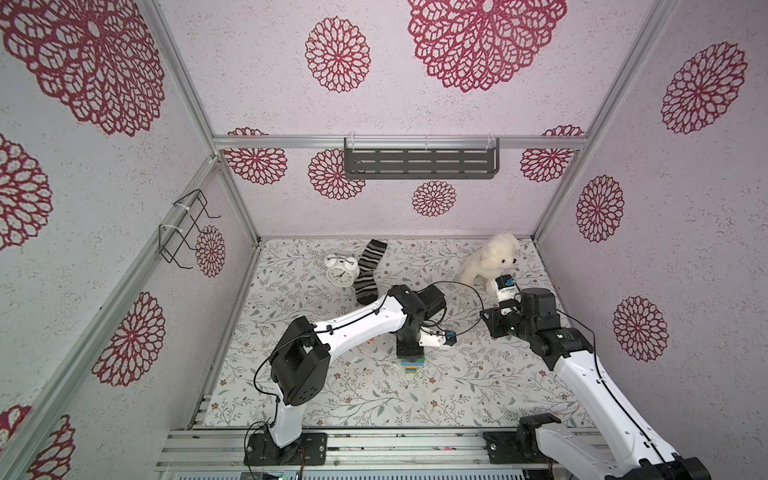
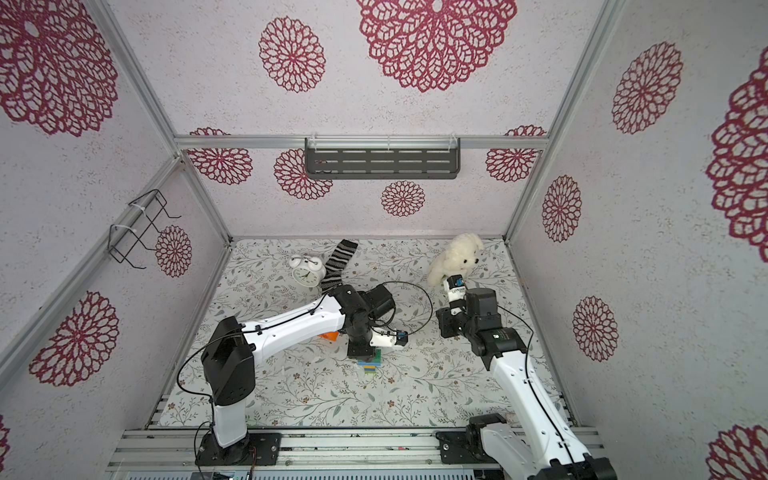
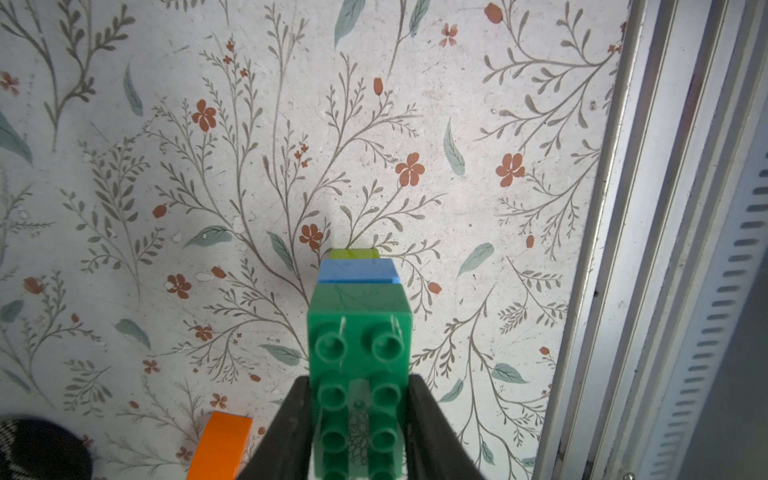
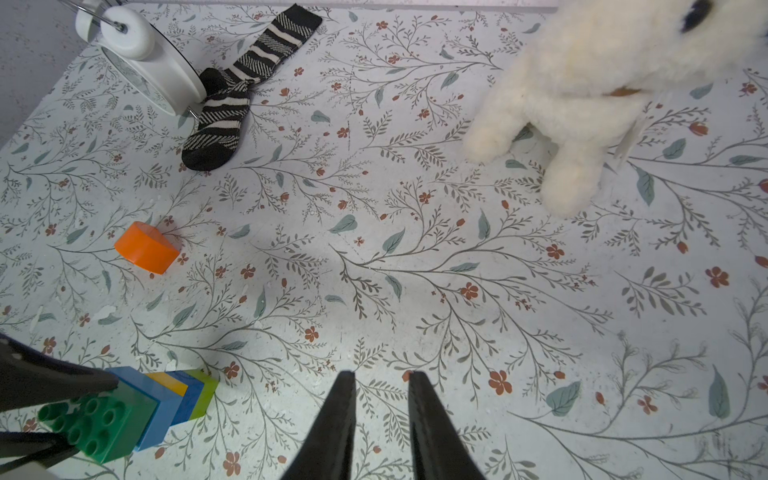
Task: Assemble an ice cream with lego
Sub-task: Assemble the lego brick with the lego brick.
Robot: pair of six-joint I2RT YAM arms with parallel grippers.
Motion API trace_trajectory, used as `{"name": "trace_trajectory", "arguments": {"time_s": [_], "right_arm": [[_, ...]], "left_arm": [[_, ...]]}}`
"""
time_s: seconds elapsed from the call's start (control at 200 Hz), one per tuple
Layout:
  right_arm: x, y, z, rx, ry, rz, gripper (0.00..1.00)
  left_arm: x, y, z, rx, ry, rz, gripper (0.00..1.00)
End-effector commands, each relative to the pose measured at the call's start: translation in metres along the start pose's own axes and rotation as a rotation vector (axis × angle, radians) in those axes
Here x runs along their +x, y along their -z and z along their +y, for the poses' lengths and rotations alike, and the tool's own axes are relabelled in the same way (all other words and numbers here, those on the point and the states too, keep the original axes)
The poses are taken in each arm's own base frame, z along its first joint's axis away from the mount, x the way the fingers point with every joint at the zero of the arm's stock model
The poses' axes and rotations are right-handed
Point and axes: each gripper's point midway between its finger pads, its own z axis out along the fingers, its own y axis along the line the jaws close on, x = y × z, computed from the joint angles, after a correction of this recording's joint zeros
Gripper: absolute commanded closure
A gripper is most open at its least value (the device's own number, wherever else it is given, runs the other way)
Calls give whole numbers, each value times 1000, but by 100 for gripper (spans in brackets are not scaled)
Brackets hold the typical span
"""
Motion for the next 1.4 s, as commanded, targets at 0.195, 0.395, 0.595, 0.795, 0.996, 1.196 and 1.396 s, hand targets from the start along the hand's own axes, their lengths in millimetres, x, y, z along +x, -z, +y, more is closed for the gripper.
{"name": "trace_trajectory", "arguments": {"time_s": [0.195, 0.395, 0.595, 0.795, 0.996, 1.196, 1.396], "right_arm": [[0, 0, 0, -8, 16, -8, 74], [1, 0, 1, -9, 15, -8, 73], [0, 1, 1, -13, 16, -9, 74], [0, 0, 2, -16, 16, -9, 74], [-1, 0, 2, -17, 16, -10, 74], [-1, 0, 2, -20, 16, -10, 73], [0, 0, 3, -21, 16, -8, 74]], "left_arm": [[0, -8, 0, -14, -9, 19, 79], [0, -5, 2, -28, -16, 19, 79], [-1, -5, 2, -30, -12, 12, 79], [-1, 0, 1, -36, -21, 6, 79], [1, -5, -2, -21, -22, 15, 79], [4, -14, -6, -9, -17, 28, 79], [8, -24, -12, -8, -17, 40, 80]]}}
